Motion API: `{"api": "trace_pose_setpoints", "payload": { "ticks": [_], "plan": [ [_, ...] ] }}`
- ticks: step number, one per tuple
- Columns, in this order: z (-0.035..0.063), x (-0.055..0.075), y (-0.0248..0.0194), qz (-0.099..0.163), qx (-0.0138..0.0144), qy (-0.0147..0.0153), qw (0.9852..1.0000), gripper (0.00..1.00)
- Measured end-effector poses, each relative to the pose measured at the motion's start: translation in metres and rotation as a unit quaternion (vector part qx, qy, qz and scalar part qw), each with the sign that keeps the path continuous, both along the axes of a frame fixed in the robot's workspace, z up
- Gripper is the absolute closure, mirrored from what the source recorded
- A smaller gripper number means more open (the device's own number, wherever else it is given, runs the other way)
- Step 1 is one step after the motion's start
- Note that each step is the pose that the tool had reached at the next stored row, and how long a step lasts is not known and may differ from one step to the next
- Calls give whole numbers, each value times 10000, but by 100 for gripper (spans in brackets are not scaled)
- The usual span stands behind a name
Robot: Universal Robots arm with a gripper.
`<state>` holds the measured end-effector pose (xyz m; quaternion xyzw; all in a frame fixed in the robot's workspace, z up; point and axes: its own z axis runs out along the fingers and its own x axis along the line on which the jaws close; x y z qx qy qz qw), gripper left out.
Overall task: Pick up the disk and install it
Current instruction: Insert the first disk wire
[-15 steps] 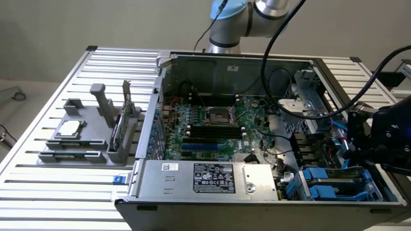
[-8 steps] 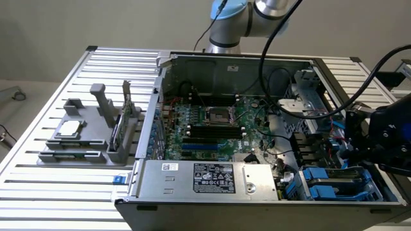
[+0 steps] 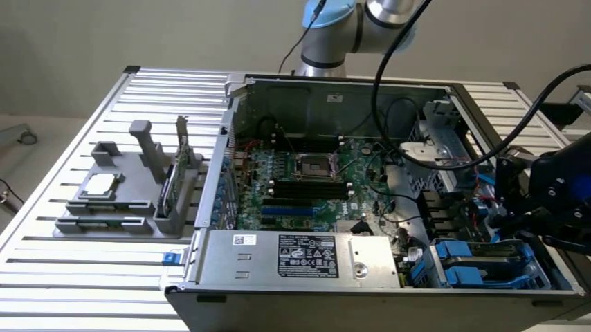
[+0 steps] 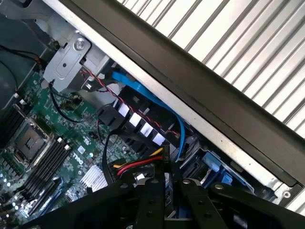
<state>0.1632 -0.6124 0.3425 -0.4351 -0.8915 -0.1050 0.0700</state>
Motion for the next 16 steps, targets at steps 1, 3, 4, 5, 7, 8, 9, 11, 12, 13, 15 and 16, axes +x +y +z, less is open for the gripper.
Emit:
{"api": "trace_pose_setpoints", "payload": {
  "ticks": [1, 3, 4, 5, 7, 8, 9, 11, 12, 13, 15, 16],
  "plan": [
    [0, 0, 0, -28, 0, 1, 10000, 84],
    [0, 0, 0, -74, 1, 12, 10000, 84],
    [0, -1, 0, -90, 1, 18, 10000, 84],
    [1, -1, 0, -105, 0, 24, 9999, 84],
    [2, -2, -1, -129, -1, 36, 9999, 84],
    [1, -2, -1, -136, -4, 41, 9999, 84],
    [0, -3, -1, -142, -10, 45, 9999, 84],
    [1, -11, -1, -149, -55, 48, 9999, 84],
    [1, -15, -1, -152, -92, 48, 9998, 84],
    [1, -18, -1, -156, -134, 48, 9998, 84],
    [1, -24, -1, -165, -224, 47, 9996, 84],
    [1, -26, -1, -170, -269, 47, 9995, 84]
  ]
}}
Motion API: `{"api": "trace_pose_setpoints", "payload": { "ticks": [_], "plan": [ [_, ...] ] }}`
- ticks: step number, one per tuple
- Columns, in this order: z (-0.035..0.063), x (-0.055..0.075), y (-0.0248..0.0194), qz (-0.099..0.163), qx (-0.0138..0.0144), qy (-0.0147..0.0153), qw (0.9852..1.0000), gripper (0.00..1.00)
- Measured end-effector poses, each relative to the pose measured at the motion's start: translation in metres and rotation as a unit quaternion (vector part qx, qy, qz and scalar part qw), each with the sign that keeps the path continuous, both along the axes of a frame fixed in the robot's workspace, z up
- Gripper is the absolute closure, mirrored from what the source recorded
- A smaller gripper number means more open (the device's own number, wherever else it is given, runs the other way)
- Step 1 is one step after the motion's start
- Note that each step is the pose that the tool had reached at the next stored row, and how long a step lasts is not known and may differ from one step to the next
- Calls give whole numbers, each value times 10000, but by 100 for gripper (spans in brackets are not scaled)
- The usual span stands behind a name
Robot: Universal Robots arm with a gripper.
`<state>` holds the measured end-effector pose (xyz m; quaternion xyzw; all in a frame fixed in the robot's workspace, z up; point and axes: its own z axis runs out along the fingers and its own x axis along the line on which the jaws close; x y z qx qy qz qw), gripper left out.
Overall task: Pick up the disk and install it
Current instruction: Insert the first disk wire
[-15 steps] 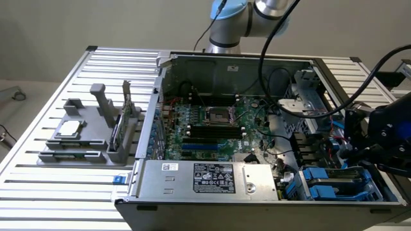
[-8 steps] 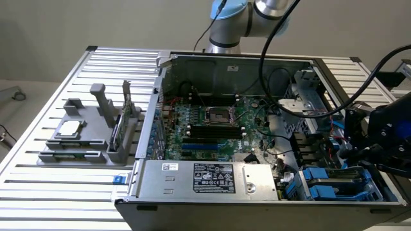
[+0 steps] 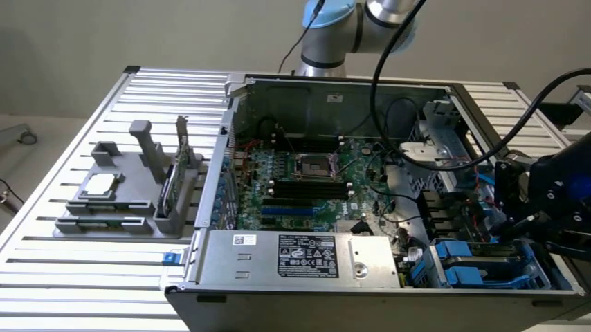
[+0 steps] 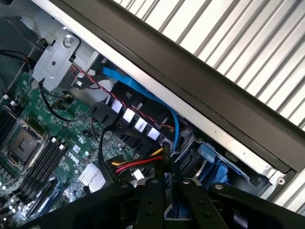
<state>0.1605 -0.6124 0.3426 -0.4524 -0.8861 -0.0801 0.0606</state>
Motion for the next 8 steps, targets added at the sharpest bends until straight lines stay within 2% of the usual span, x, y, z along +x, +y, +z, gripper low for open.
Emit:
{"api": "trace_pose_setpoints", "payload": {
  "ticks": [2, 4, 6, 8],
  "plan": [
    [0, -3, 0, -13, -89, 0, 10000, 84],
    [0, -4, 0, -46, -154, 0, 9999, 84],
    [6, -3, -1, -110, -181, 1, 9998, 84],
    [22, -4, -1, -196, -191, 3, 9996, 84]
  ]
}}
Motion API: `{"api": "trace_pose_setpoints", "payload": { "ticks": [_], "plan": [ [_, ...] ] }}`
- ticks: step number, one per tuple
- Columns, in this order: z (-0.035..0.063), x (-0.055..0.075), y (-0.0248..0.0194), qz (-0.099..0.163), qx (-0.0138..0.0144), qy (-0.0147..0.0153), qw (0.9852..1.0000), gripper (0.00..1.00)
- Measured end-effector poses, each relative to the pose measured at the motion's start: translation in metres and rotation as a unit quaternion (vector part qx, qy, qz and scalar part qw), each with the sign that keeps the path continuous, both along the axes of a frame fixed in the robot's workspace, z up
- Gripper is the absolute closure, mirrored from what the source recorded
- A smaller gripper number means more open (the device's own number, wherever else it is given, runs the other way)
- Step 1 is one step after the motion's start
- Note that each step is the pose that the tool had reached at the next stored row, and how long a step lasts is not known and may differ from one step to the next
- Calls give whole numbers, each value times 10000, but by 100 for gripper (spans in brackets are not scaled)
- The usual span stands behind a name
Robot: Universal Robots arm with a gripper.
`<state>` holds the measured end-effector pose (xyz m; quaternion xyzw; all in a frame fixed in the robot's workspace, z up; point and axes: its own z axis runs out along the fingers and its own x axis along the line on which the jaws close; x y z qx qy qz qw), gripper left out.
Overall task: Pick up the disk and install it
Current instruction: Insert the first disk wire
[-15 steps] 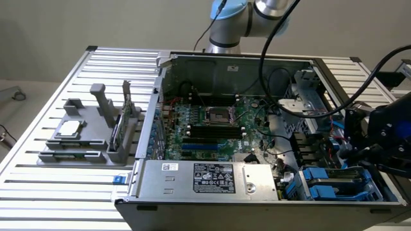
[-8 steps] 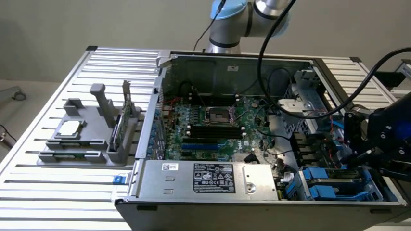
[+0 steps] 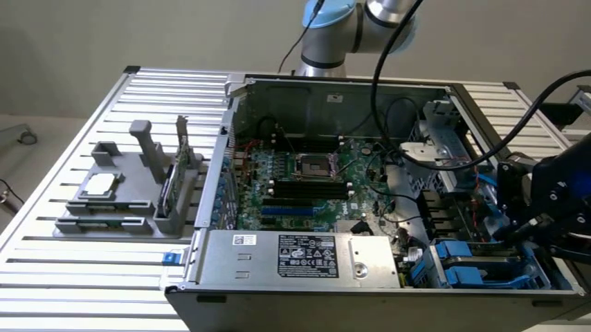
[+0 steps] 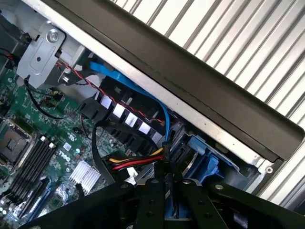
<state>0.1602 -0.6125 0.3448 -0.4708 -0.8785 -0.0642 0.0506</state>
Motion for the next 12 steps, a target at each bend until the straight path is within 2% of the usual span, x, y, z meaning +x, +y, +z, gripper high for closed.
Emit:
{"api": "trace_pose_setpoints", "payload": {
  "ticks": [8, 10, 12],
  "plan": [
    [126, 0, 1, -443, -6, 0, 9990, 84],
    [131, 0, 0, -513, -28, -1, 9987, 84],
    [133, 0, 0, -571, -65, -3, 9983, 84]
  ]
}}
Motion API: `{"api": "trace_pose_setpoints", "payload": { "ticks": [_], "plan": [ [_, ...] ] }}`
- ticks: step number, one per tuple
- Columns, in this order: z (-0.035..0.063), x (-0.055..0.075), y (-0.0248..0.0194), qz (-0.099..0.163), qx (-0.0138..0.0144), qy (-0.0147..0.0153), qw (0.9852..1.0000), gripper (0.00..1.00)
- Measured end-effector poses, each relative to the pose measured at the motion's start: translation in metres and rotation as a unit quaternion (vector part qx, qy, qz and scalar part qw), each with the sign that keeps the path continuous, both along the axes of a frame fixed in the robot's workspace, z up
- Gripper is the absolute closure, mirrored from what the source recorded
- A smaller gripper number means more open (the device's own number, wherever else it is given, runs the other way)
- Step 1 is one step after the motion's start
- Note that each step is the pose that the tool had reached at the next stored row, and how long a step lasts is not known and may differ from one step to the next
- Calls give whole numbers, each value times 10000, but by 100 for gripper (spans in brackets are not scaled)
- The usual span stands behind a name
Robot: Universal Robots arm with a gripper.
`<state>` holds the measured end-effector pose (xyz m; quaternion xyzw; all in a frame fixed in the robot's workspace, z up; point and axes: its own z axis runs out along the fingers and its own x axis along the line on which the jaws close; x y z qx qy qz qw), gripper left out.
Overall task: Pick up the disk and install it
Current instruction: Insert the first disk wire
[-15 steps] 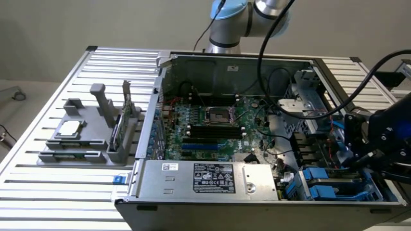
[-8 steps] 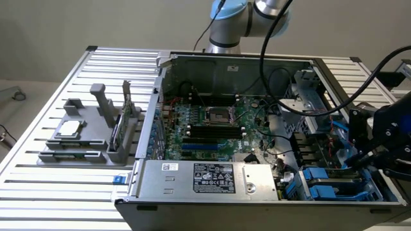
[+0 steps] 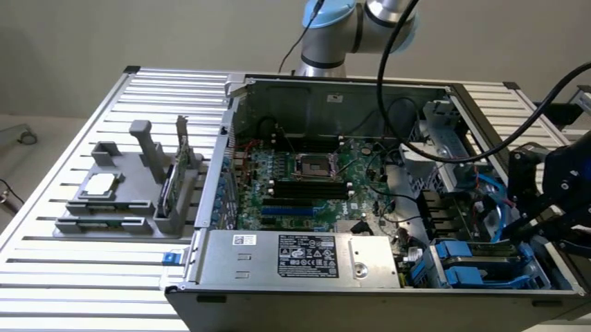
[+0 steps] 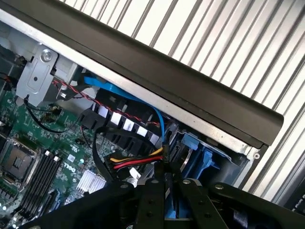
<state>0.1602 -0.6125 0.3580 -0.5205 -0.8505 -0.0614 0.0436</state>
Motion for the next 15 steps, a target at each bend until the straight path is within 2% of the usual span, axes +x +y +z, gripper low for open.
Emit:
{"api": "trace_pose_setpoints", "payload": {
  "ticks": [2, 4, 7, 10, 11, 13, 15],
  "plan": [
    [0, 0, 0, -51, -58, 0, 10000, 84],
    [0, 0, 0, -97, -143, 0, 9999, 84],
    [0, 0, -1, -160, -285, 1, 9995, 84],
    [0, -1, -2, -211, -452, 11, 9988, 84],
    [1, 0, -1, -221, -495, 21, 9985, 84],
    [0, 0, -1, -238, -557, 59, 9981, 84],
    [-2, -1, -2, -247, -591, 126, 9979, 84]
  ]
}}
